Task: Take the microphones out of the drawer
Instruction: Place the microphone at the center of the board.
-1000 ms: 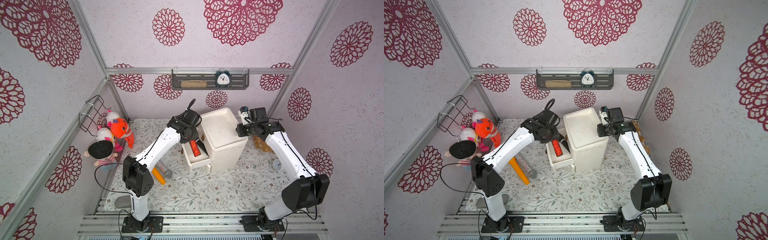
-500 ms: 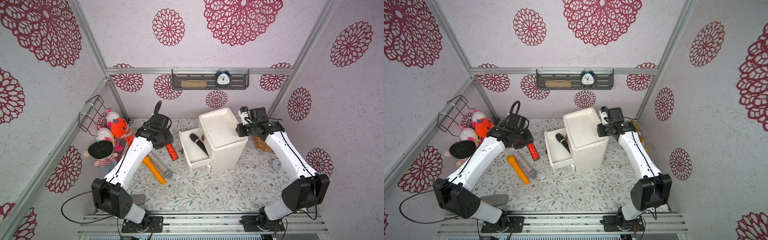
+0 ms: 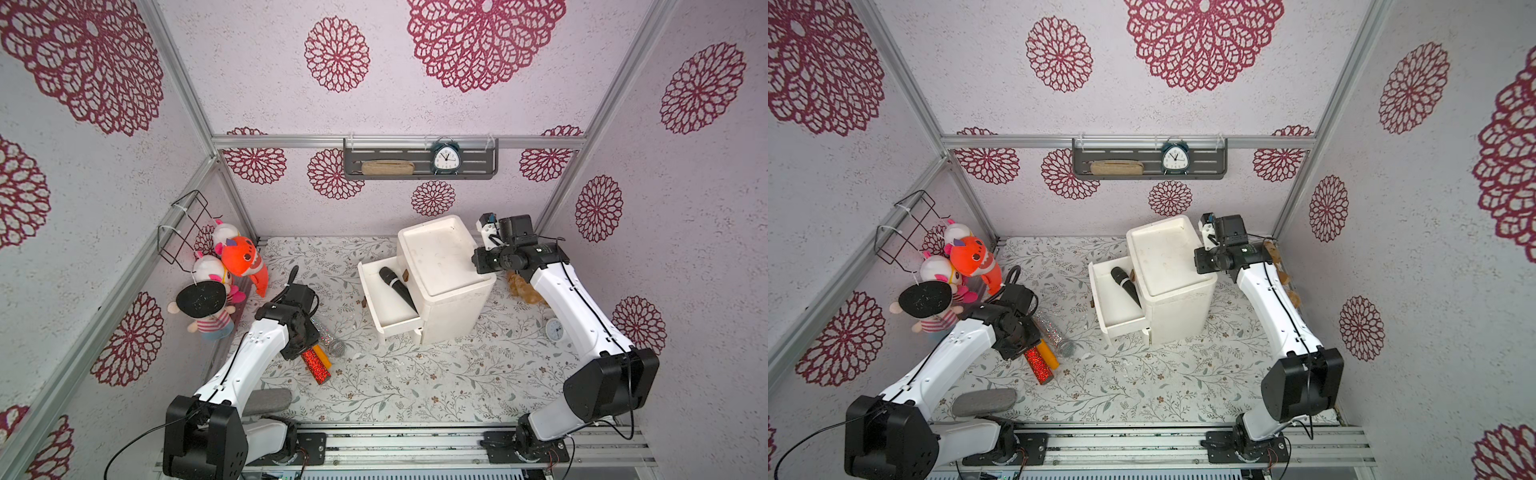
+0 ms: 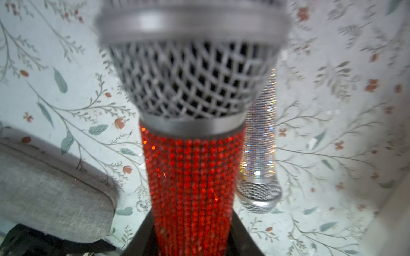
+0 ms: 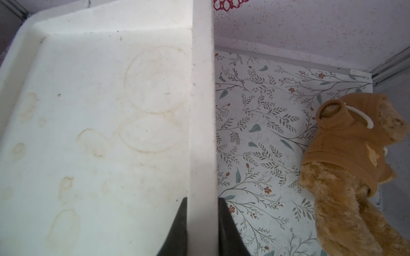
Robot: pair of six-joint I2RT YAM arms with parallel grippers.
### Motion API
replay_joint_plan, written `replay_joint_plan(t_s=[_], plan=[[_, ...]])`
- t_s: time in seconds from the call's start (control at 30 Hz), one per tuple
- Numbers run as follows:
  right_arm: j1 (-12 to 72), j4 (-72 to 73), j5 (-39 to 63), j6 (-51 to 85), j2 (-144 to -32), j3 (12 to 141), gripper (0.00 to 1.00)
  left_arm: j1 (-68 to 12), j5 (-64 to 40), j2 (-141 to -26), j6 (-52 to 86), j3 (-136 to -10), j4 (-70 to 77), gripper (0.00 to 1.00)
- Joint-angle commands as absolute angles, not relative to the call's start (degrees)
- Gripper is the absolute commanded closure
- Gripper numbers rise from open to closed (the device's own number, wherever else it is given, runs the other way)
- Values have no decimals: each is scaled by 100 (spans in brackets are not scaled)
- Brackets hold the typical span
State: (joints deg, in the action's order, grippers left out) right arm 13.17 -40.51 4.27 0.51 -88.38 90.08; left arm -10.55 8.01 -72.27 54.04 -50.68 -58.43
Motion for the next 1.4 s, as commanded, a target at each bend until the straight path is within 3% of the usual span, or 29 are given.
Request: replay_joint_plan(t_s=[0.0,0.5,0.73,0.9,1.37], plan=[[1209,-3246,713,339,-8381,9027,100,-921,803,-7085,5669,-4786,-5401,100],[1210,-3121,759,399,-8374,8895,100,-279,600,-7656,5462,-4247,-4608,100],[1204,-3112,756,413,-8363,8890,100,-185,598,-8109,5366,-4334,-4455,89],[1209,-3111,738,422,-8350,8888,100,-167,666,-8139,5357,-4324,-4404,71],[1214,-3076,782,468,-8369,8872,100,-132,857,-7684,5248,-4504,-4795,41]])
